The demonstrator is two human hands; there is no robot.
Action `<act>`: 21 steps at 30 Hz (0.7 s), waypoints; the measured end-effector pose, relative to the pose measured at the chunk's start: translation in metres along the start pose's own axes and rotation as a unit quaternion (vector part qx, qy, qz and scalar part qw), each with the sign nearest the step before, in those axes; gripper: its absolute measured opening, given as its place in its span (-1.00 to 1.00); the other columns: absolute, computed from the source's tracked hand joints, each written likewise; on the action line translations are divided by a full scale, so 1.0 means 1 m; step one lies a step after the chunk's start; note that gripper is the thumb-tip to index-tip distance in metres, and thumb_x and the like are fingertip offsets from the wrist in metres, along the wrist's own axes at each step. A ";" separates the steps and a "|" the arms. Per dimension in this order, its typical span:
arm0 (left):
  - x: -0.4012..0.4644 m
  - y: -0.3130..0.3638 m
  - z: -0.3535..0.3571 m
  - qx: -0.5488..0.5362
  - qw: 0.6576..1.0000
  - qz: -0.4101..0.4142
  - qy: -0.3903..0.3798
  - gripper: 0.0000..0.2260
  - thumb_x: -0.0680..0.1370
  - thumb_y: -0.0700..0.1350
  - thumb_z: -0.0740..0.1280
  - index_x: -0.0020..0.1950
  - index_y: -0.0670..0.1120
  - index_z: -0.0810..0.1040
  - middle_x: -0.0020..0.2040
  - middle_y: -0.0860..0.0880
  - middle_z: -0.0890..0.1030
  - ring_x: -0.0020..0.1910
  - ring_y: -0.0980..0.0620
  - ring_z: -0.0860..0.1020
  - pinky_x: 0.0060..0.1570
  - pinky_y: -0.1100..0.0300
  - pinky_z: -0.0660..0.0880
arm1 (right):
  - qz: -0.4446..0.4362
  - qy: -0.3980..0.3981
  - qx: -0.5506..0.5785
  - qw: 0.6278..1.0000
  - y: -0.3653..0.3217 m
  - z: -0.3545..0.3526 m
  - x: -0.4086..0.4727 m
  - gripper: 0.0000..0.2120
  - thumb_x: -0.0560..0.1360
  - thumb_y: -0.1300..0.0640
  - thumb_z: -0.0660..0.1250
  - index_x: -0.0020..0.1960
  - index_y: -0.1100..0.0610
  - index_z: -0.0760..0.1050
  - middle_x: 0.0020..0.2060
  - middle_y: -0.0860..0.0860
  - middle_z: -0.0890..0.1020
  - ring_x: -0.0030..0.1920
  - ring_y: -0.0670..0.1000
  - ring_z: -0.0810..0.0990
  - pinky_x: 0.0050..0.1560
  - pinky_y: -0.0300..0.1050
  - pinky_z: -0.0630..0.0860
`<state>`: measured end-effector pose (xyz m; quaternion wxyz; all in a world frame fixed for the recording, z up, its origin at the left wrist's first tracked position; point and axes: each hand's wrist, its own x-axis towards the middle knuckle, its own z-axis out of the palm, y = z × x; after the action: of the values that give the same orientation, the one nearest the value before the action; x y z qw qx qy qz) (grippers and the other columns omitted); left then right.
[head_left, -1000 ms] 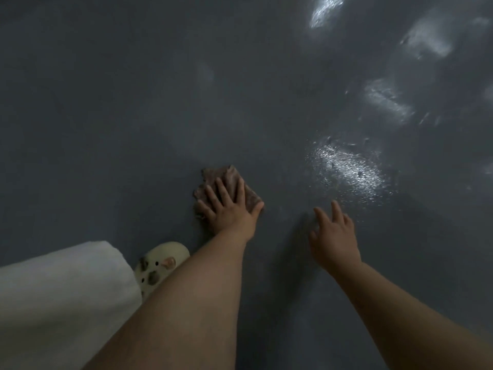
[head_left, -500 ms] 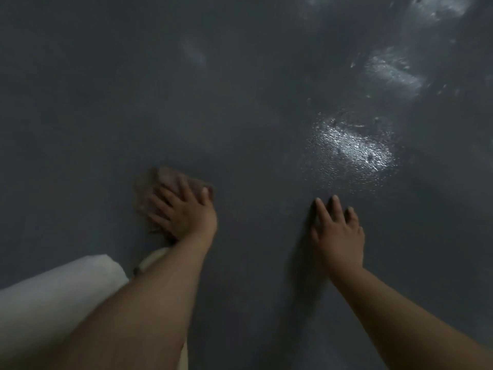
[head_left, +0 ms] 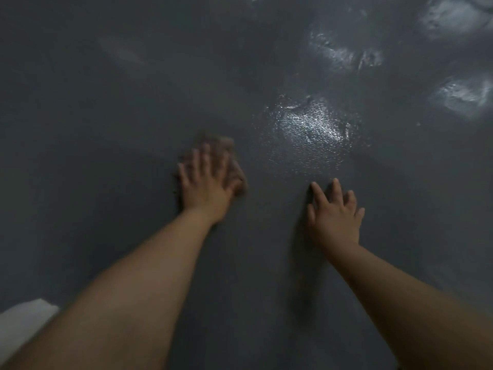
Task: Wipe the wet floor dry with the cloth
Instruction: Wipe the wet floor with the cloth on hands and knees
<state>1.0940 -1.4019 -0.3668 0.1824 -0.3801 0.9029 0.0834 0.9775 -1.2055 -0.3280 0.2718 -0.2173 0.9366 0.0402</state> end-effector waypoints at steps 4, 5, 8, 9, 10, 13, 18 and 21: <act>0.028 -0.013 -0.014 -0.110 0.975 -0.191 0.020 -0.40 0.59 0.25 -0.03 0.56 0.09 -0.15 0.56 -0.12 -0.19 0.52 -0.16 -0.22 0.42 -0.26 -0.17 | 0.012 0.003 0.022 1.000 0.015 -0.005 0.008 -0.51 0.63 -0.07 0.02 0.52 -0.19 -0.02 0.55 0.01 -0.12 0.51 0.22 -0.15 0.43 0.33 -0.08; 0.028 -0.005 -0.015 -0.116 0.972 -0.204 0.024 -0.40 0.60 0.25 -0.03 0.56 0.09 -0.14 0.56 -0.12 -0.17 0.52 -0.17 -0.22 0.42 -0.27 -0.17 | 0.013 0.006 0.031 0.999 0.019 -0.006 0.011 -0.52 0.63 -0.06 0.02 0.52 -0.19 -0.01 0.55 0.00 -0.10 0.51 0.21 -0.14 0.43 0.34 -0.07; 0.006 0.044 -0.008 -0.065 0.993 -0.095 -0.009 -0.41 0.60 0.24 -0.04 0.56 0.09 -0.15 0.56 -0.16 -0.12 0.50 -0.22 -0.26 0.38 -0.30 -0.23 | 0.018 0.021 0.054 0.998 0.029 -0.008 0.019 -0.53 0.63 -0.06 0.02 0.52 -0.17 0.04 0.54 -0.01 -0.05 0.52 0.17 -0.09 0.43 0.34 -0.04; -0.009 0.064 -0.002 -0.032 0.999 -0.005 -0.016 -0.40 0.60 0.25 -0.04 0.55 0.10 -0.18 0.56 -0.17 -0.15 0.50 -0.23 -0.28 0.37 -0.31 -0.26 | 0.020 0.025 0.057 0.998 0.032 -0.008 0.021 -0.54 0.63 -0.06 0.02 0.52 -0.17 0.04 0.54 -0.01 -0.03 0.52 0.17 -0.08 0.43 0.33 -0.04; -0.025 0.083 0.004 -0.004 0.995 0.095 -0.021 -0.39 0.59 0.26 -0.03 0.54 0.13 -0.21 0.55 -0.16 -0.20 0.49 -0.23 -0.30 0.36 -0.31 -0.28 | 0.021 0.028 0.058 0.998 0.036 -0.009 0.022 -0.54 0.63 -0.07 0.02 0.51 -0.17 0.05 0.54 -0.01 -0.02 0.51 0.16 -0.07 0.43 0.33 -0.04; -0.043 0.108 0.009 0.074 0.953 0.292 -0.043 -0.39 0.57 0.30 -0.03 0.52 0.20 -0.23 0.53 -0.07 -0.33 0.49 -0.15 -0.35 0.36 -0.26 -0.35 | 0.013 0.040 0.056 0.998 0.042 -0.011 0.030 -0.54 0.62 -0.08 0.03 0.51 -0.17 0.07 0.54 0.00 0.00 0.51 0.17 -0.04 0.43 0.33 -0.02; 0.033 0.086 -0.014 0.064 0.984 0.169 -0.008 -0.43 0.61 0.21 -0.03 0.54 0.13 -0.20 0.54 -0.05 -0.30 0.51 -0.11 -0.29 0.41 -0.19 -0.29 | -0.008 0.045 0.047 0.998 0.042 -0.019 0.049 -0.53 0.62 -0.07 0.03 0.52 -0.15 0.06 0.54 0.01 -0.01 0.51 0.17 -0.05 0.43 0.32 -0.03; 0.085 0.066 -0.036 -0.041 0.998 -0.043 0.023 -0.42 0.61 0.22 -0.06 0.55 0.08 -0.21 0.55 -0.10 -0.24 0.52 -0.13 -0.25 0.40 -0.23 -0.24 | -0.018 0.045 0.041 0.998 0.042 -0.023 0.057 -0.52 0.62 -0.08 0.02 0.52 -0.15 0.02 0.54 0.01 -0.02 0.51 0.15 -0.06 0.43 0.30 0.01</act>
<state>0.9828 -1.4219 -0.3663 0.1495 -0.4275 0.8855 0.1035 0.9049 -1.1943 -0.3403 0.2389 -0.2246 0.9446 -0.0126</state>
